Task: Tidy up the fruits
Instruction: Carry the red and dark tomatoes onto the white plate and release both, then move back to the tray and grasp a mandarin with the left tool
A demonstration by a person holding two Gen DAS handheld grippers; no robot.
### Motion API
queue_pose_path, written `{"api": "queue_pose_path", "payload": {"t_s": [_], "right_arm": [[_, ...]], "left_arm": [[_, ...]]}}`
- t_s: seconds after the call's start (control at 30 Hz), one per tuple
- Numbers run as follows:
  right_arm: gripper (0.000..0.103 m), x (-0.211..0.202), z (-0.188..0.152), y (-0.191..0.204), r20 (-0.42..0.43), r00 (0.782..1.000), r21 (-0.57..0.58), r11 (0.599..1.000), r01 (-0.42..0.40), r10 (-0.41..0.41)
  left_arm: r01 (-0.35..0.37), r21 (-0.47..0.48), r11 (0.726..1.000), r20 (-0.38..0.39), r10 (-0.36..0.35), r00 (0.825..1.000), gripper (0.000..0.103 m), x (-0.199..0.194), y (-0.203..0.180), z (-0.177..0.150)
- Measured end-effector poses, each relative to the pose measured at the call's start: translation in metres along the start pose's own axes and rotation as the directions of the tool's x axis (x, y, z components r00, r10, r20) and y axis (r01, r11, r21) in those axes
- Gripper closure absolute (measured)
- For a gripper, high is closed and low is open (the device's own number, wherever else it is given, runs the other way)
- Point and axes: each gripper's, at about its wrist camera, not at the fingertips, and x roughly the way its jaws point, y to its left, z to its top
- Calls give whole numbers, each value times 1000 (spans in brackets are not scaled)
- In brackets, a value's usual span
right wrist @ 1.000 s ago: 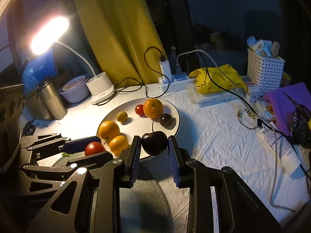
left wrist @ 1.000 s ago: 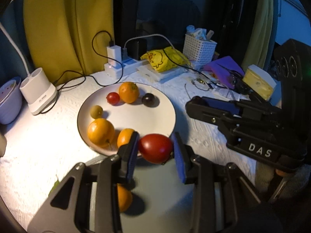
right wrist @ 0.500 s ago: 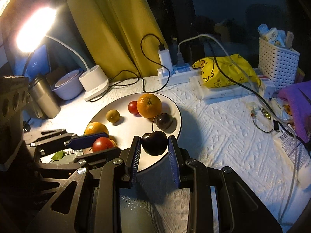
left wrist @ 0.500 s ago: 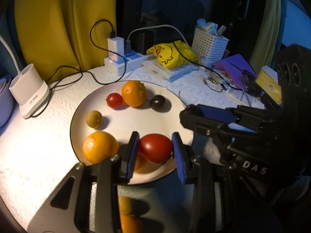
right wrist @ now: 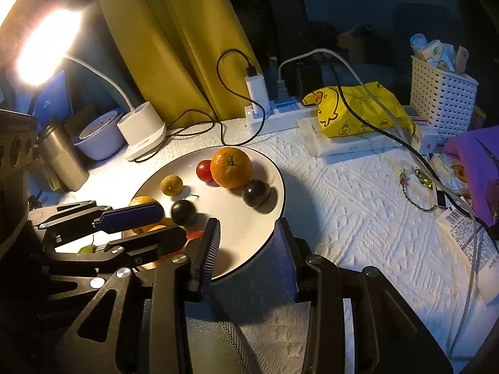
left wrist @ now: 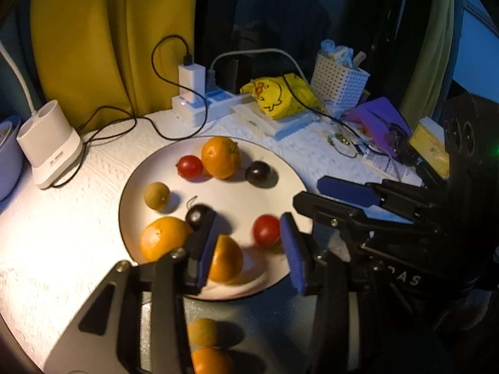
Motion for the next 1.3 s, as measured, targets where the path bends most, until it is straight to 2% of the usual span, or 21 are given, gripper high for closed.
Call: {"api": "queue_pose_path", "payload": {"t_s": [0.43,0.87,1.3], "right_arm": [[65,-30,-5,25,27,1000,-21,1000,0,1],[64,-58,-22,58,35,999,-56,998,10,-8],[64,-65,-41,89,15,1000,-89,996,17,-16]], "left_arm": [[-16,-12,1000,62,17,998,59,-45,4,-13],[-18,-38,999,99,21,995,59,-85,14,-43],[-9,-65,998,85,15,996,59,-100,25,-78]]}}
